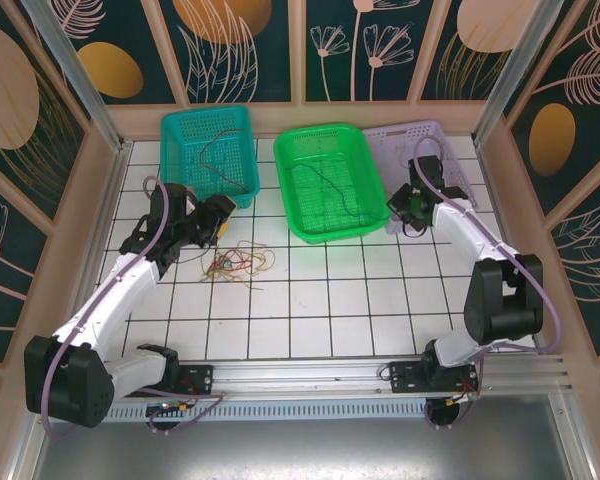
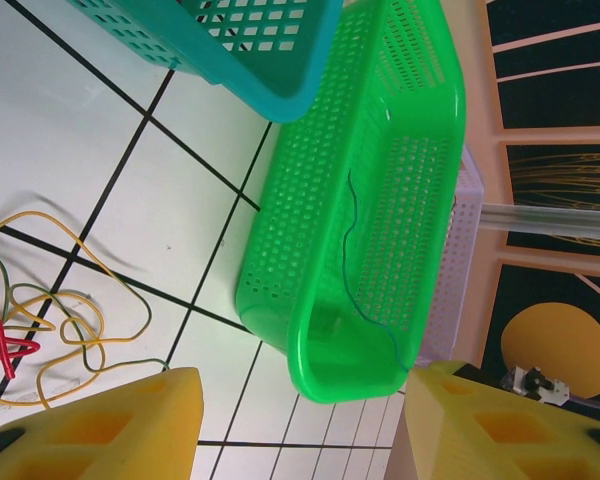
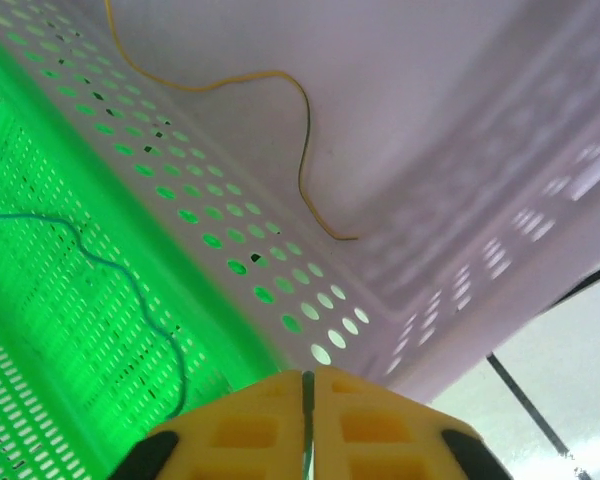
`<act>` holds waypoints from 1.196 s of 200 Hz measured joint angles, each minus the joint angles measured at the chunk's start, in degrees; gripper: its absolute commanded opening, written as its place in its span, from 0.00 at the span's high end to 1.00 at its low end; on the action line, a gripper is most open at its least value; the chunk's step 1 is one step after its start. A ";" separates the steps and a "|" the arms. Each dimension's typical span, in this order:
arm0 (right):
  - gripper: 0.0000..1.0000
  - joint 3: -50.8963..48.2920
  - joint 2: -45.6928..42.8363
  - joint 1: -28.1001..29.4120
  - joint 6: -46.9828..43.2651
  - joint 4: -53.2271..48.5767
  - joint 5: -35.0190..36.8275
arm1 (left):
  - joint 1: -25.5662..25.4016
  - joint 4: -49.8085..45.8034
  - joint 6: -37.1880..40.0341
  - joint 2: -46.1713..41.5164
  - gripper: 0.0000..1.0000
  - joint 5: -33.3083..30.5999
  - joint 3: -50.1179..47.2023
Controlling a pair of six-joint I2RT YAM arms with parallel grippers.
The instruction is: Untangle the cables
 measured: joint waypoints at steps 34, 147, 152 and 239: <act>1.00 1.46 1.44 1.38 -0.61 0.37 0.33 | 0.00 0.00 0.02 0.00 0.45 0.00 -0.09; 1.00 11.80 14.95 11.87 -11.04 -3.08 8.61 | 0.00 0.02 0.00 -0.04 0.46 0.00 -0.74; 1.00 11.91 15.50 11.91 -11.43 -3.23 8.61 | 0.00 0.02 0.00 -0.04 0.46 0.00 -0.74; 0.52 16.09 15.06 14.32 -13.92 -6.47 9.68 | 0.00 0.00 -0.02 -1.55 0.45 -0.20 -1.33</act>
